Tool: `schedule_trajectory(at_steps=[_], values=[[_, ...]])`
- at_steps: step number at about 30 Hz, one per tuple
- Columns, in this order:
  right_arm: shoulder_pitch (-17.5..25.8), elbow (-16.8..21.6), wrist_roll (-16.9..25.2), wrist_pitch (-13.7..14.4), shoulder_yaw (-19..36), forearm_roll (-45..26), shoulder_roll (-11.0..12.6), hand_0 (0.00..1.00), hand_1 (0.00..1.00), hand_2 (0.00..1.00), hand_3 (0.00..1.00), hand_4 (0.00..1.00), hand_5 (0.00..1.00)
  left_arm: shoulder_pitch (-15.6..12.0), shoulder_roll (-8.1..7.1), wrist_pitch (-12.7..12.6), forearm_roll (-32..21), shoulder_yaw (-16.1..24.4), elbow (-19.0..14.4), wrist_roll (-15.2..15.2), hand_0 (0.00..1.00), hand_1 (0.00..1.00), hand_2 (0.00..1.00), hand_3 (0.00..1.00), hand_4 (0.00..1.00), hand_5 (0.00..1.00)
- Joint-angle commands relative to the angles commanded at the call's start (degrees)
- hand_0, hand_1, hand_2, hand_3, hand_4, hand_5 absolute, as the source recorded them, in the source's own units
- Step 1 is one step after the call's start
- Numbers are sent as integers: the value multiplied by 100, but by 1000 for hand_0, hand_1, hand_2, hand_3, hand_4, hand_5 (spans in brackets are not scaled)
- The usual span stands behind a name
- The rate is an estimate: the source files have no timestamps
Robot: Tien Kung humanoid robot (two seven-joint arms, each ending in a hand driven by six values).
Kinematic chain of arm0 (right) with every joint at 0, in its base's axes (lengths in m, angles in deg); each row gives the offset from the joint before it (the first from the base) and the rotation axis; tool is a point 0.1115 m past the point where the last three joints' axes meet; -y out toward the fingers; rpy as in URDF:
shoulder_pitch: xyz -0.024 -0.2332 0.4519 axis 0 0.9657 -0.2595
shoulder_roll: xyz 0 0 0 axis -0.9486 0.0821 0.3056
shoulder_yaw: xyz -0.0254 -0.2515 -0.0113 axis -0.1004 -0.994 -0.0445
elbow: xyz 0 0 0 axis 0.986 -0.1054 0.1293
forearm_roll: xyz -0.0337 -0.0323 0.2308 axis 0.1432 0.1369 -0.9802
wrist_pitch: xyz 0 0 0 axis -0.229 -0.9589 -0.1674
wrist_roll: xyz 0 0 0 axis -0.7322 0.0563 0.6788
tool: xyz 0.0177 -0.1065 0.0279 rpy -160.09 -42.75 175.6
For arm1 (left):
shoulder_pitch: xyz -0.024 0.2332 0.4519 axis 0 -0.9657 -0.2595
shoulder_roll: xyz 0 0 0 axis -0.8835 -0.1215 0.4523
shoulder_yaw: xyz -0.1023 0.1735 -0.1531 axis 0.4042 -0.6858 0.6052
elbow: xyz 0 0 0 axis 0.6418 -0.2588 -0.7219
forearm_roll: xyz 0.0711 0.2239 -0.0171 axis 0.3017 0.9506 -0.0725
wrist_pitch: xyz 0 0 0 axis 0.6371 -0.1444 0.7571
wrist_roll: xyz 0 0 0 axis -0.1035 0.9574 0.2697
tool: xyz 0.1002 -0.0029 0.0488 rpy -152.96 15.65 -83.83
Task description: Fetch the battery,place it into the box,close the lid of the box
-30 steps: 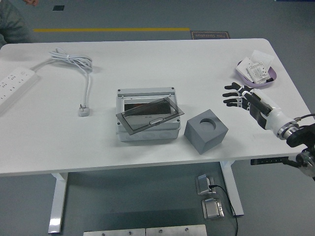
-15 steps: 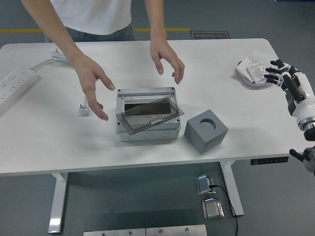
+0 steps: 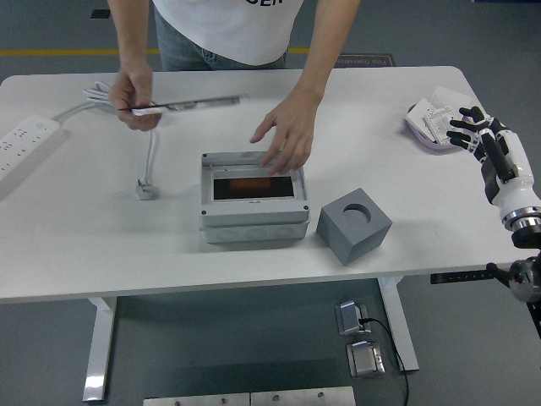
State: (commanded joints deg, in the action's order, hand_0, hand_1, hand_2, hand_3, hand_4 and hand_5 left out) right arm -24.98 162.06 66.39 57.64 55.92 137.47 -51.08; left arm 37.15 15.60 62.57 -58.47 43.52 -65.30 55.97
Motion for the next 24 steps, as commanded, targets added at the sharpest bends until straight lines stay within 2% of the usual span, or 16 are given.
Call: schedule_trajectory(at_steps=[6, 11, 17, 24], values=[[18, 14, 90, -5, -91, -151, -15, 718, 630, 670, 699, 788, 708, 23, -60, 3, 178, 156, 1, -19, 730, 749, 729, 691, 574, 481], [20, 17, 105, -9, -174, -163, -35, 716, 631, 669, 686, 776, 681, 55, -102, 3, 90, 60, 1, 11, 731, 749, 728, 691, 573, 480], [11, 28, 101, -2, -148, -129, -39, 717, 631, 667, 682, 773, 677, 61, -106, 0, 5, -5, 1, 32, 731, 750, 729, 691, 570, 481], [41, 31, 86, -11, -58, -109, -42, 718, 628, 663, 678, 773, 677, 55, -87, 7, 157, 190, 1, -20, 731, 750, 729, 691, 570, 481]])
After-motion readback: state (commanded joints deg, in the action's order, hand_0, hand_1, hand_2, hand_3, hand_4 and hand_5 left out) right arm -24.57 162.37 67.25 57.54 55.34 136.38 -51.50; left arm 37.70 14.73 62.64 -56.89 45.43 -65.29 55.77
